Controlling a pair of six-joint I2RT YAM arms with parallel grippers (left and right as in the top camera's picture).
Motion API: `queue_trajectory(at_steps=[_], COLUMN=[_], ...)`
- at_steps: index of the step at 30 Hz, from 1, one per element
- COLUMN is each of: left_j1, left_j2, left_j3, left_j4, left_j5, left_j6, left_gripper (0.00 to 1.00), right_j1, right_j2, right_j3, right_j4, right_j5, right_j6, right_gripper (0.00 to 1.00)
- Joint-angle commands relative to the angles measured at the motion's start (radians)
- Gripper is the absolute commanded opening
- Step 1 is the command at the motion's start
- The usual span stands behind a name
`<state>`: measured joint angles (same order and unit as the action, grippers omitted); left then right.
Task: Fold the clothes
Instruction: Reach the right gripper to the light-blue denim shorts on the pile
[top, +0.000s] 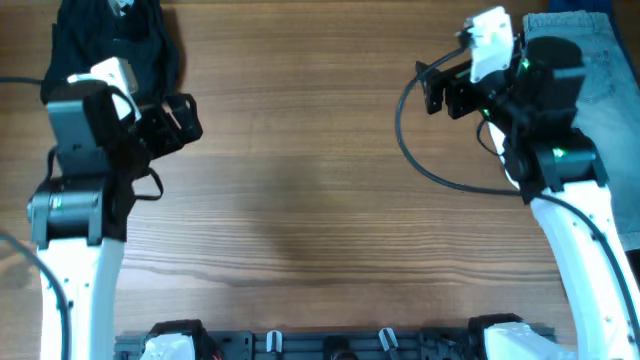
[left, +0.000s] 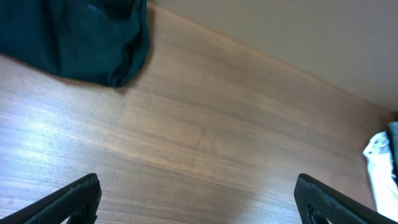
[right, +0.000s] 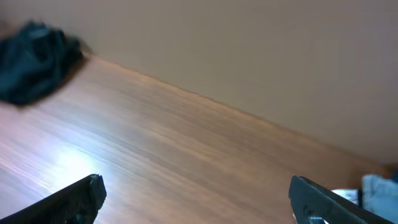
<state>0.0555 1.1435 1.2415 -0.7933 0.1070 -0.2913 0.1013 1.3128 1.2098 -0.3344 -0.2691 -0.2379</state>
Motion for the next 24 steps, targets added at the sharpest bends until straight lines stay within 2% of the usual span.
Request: queue_trajectory(at_steps=[1,5,8,11,15,21,22,24], left_j1=[0.008,0.008,0.007,0.007,0.007,0.007,0.007,0.008], left_j2=[0.051,0.069,0.069,0.069,0.07,0.071,0.071,0.071], left_j3=[0.016,0.016,0.016,0.016,0.016,0.016,0.016,0.016], left_j4=[0.004,0.012,0.011,0.011,0.011,0.011,0.011,0.011], left_j5=[0.016,0.016,0.016,0.016,0.016,0.016,0.016,0.016], left_j6=[-0.006,-0.006,-0.006,-0.006,-0.009,-0.009,-0.009,-0.009], left_gripper=[1.0,1.0,1.0,1.0,1.0,1.0,1.0,1.0], right_j1=[-0.06,-0.257,-0.373,-0.447,-0.481,-0.481,-0.481,-0.481], right_j2=[0.111,0.343,0.459,0.532,0.597,0.673,0.678,0.679], right_j3=[0.023,0.023,0.023,0.023,0.023,0.023,0.023,0.023], right_j4=[0.079,0.222,0.237,0.236,0.21,0.196,0.187,0.185], right_j5=[0.113,0.229,0.258,0.385,0.38,0.372,0.336,0.266], right_j6=[-0.065,0.088,0.088,0.068,0.032,0.035,0.034,0.031], right_gripper=[1.0,0.99,0.91,0.86,0.75,0.77,0.81,0.82])
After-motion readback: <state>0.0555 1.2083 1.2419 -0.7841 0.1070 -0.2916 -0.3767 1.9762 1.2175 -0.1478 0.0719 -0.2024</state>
